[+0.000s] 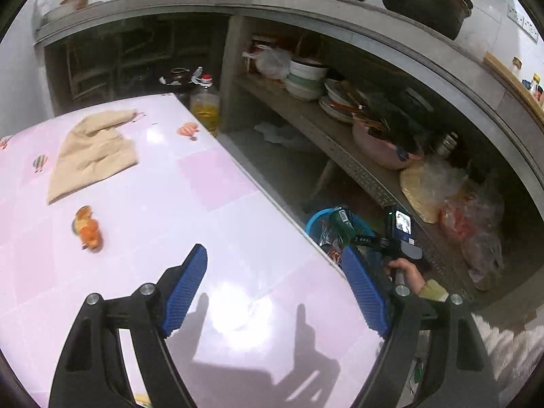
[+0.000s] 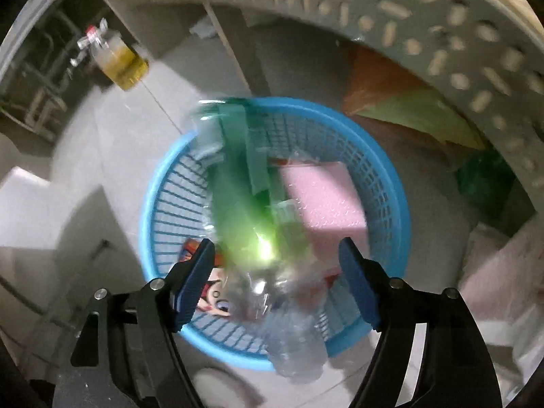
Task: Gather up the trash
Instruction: 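Open the left tool to drop the can while the right tool releases the bottle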
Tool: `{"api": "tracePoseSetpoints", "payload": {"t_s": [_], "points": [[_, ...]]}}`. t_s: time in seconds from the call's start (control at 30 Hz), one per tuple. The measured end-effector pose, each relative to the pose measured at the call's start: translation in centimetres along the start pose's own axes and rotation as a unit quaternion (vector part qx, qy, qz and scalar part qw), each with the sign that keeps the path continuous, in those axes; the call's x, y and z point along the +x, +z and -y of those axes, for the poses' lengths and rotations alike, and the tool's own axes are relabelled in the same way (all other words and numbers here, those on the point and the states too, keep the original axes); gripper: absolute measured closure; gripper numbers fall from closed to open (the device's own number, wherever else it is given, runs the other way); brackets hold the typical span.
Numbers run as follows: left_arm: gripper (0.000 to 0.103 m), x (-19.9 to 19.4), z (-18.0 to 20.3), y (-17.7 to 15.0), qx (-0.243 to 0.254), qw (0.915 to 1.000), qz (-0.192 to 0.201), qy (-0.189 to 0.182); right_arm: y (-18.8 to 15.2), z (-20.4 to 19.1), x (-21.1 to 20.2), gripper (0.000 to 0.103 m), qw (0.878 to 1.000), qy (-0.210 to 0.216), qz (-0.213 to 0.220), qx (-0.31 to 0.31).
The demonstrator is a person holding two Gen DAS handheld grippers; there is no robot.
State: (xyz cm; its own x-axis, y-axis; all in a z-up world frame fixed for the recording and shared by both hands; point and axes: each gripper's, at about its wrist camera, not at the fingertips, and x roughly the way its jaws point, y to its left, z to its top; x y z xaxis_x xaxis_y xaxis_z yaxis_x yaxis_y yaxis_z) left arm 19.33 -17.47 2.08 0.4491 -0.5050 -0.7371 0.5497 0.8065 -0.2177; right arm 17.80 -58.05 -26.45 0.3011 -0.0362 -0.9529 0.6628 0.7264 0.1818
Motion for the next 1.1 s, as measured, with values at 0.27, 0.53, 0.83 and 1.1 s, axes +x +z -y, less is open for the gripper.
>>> {"api": "tracePoseSetpoints", "payload": {"t_s": [0.27, 0.53, 0.83, 1.1], "points": [[0.024, -0.8, -0.6, -0.4, 0.009, 0.9997, 0.021, 0.0, -2.1, -0.6, -4.9, 0.028, 0.994, -0.031, 0.082, -0.06], [0.024, -1.6, -1.5, -1.0, 0.008, 0.9994, 0.034, -0.004, -4.9, -5.5, -5.7, 0.086, 0.986, 0.032, 0.053, -0.155], [0.024, -1.9, -3.1, -1.8, -0.004, 0.9996, 0.028, -0.002, -4.9, -8.9, 2.8, 0.099, 0.984, -0.027, -0.029, -0.172], [0.024, -2.4, -4.7, -2.3, -0.026, 0.9992, 0.029, 0.005, -3.9, -9.9, 4.4, 0.099, 0.985, -0.028, -0.039, -0.164]]}}
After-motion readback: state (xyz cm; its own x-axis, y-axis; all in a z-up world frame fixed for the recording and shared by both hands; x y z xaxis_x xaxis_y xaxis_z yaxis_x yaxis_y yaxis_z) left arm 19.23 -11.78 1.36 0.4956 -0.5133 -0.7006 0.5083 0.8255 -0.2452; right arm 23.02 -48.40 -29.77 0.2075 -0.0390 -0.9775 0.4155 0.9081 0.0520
